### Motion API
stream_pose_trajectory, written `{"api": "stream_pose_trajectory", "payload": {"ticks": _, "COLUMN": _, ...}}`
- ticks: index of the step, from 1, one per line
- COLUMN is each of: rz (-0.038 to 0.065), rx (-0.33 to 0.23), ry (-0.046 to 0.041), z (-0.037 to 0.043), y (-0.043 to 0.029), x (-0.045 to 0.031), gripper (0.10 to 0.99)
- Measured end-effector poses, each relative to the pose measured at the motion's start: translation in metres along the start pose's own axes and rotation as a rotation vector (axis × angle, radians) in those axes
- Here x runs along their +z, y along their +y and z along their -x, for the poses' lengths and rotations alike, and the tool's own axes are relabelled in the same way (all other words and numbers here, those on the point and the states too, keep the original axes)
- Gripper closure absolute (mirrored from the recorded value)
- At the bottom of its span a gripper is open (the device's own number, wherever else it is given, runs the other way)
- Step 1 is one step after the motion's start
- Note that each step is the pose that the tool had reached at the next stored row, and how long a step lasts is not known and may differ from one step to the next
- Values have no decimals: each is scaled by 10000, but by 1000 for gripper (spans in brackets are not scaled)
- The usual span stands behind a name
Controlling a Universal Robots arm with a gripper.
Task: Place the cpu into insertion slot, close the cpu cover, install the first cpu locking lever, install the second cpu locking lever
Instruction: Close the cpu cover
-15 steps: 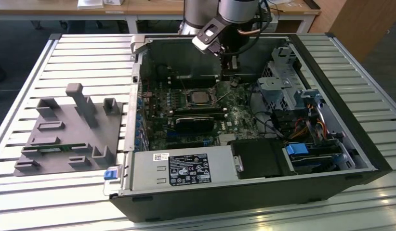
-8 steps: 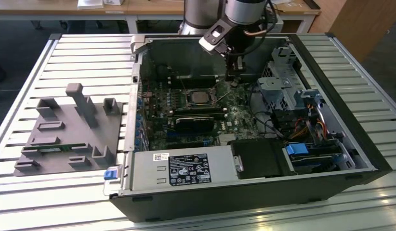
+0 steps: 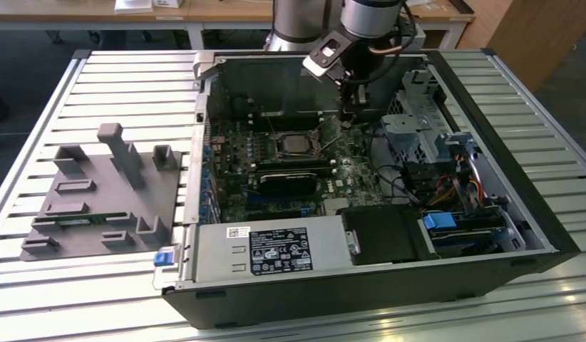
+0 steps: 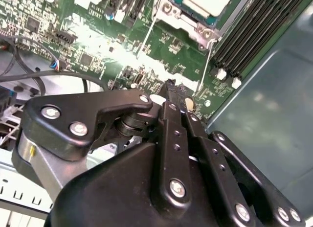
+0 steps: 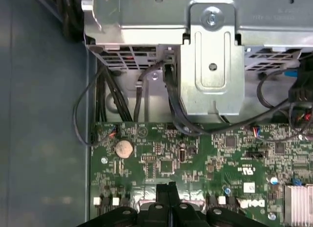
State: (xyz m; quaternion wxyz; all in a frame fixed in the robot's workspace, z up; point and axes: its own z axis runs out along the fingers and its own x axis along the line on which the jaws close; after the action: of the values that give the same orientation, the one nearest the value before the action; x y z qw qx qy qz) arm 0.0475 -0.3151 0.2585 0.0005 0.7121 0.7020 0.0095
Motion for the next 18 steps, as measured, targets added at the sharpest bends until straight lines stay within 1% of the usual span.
{"api": "stream_pose_trajectory", "payload": {"ticks": 5, "rz": -40, "rx": 0, "ry": -1, "z": -20, "y": 65, "x": 27, "gripper": 980}}
{"api": "stream_pose_trajectory", "payload": {"ticks": 8, "rz": -64, "rx": 0, "ry": -2, "z": -22, "y": 90, "x": 49, "gripper": 980}}
{"api": "stream_pose_trajectory", "payload": {"ticks": 18, "rz": -84, "rx": 3, "ry": -22, "z": -21, "y": 96, "x": 155, "gripper": 980}}
